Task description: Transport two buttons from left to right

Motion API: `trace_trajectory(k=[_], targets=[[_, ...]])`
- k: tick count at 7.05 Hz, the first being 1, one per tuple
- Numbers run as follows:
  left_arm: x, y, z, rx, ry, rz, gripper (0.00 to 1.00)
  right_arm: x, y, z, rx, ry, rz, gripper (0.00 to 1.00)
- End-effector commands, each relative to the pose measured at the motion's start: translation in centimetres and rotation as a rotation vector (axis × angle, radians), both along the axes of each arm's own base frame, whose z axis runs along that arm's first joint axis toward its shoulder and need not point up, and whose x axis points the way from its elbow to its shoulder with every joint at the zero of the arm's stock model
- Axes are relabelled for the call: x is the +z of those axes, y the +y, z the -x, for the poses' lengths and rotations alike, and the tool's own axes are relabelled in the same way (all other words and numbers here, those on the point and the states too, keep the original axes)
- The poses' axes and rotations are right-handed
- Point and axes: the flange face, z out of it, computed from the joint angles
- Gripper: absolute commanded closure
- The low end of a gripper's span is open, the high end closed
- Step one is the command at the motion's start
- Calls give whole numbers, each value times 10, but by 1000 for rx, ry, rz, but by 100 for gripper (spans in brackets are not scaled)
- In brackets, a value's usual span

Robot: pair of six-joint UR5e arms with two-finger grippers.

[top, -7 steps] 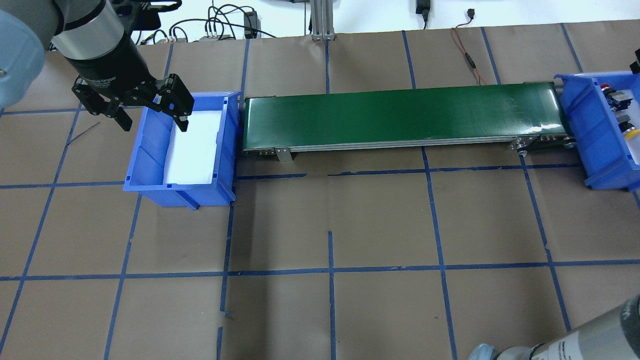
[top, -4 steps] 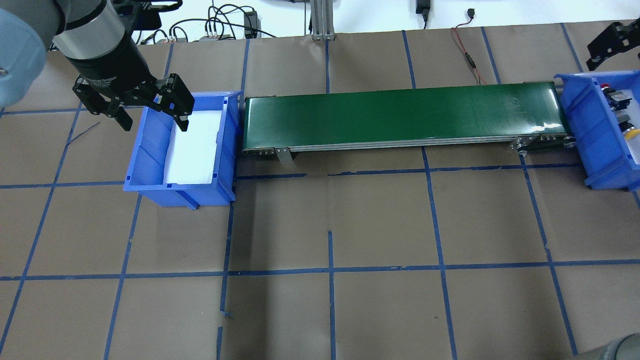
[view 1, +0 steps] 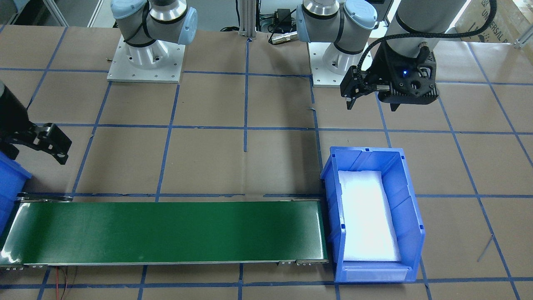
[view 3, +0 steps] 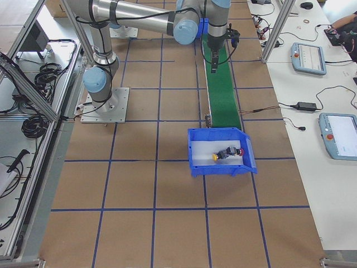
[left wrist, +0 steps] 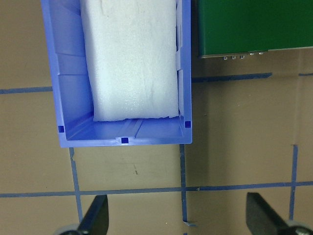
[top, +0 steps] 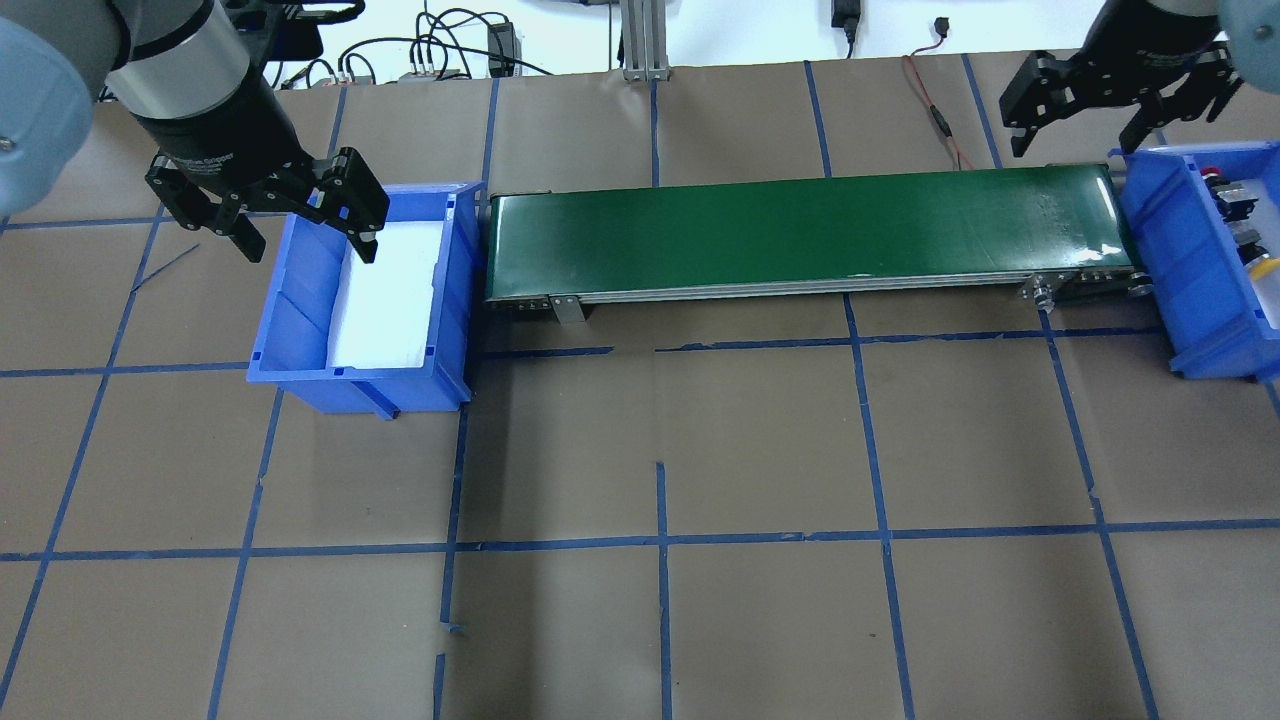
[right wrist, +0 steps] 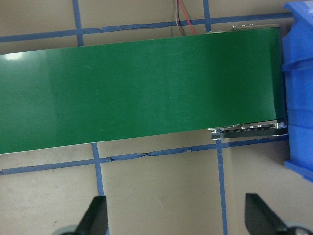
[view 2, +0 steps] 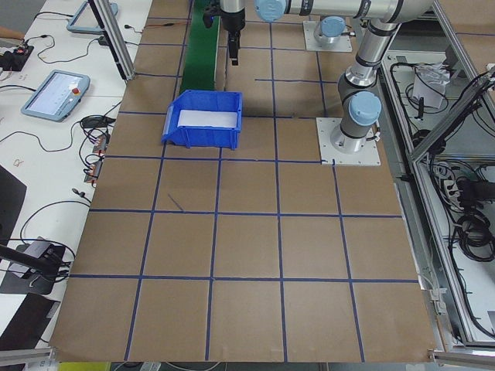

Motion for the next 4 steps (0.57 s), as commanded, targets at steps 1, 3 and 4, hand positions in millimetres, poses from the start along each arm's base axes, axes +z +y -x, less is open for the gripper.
trace_trajectory(k=[1,3,4], targets=[[0,0,-1,1,0,0,0,3,9,-68,-24,8,27,0],[0,0,-1,1,0,0,0,3,10,-71,-19,9,29,0],[0,0,-1,1,0,0,0,3,10,-71,-19,8,29,0]])
